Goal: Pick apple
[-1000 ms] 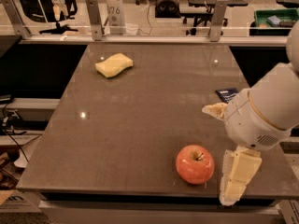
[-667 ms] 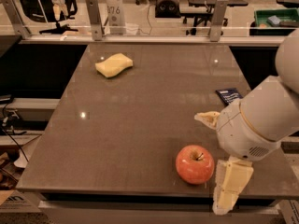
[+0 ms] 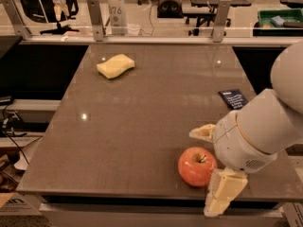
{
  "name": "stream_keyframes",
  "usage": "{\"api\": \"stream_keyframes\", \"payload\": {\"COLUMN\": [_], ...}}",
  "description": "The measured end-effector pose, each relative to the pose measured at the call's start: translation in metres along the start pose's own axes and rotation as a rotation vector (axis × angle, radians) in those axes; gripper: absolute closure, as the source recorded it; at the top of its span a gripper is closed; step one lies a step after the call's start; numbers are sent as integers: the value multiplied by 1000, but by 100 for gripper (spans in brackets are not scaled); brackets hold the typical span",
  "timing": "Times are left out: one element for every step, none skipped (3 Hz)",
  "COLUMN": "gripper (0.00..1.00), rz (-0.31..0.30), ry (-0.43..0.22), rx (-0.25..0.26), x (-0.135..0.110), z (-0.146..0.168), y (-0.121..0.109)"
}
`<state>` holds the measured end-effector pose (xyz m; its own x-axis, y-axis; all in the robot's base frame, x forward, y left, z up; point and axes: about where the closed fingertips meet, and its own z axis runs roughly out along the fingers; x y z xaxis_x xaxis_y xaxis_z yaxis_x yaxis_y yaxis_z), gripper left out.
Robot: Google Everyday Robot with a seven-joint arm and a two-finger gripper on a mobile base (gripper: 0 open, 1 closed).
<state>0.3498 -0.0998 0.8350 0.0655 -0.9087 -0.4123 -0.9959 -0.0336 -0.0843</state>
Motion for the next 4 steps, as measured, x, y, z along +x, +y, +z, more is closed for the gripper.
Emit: {"api": "stream_keyframes", "payload": {"gripper": [40,62,85,100], "rz": [-6,-5,7,33], "ry": [-11,-17,5,0], "rx": [-7,-12,12,50], "x": [-4,-10,-19,-31], "z": [1,-1,-13,-35], "y": [2,3,-4,-18]}}
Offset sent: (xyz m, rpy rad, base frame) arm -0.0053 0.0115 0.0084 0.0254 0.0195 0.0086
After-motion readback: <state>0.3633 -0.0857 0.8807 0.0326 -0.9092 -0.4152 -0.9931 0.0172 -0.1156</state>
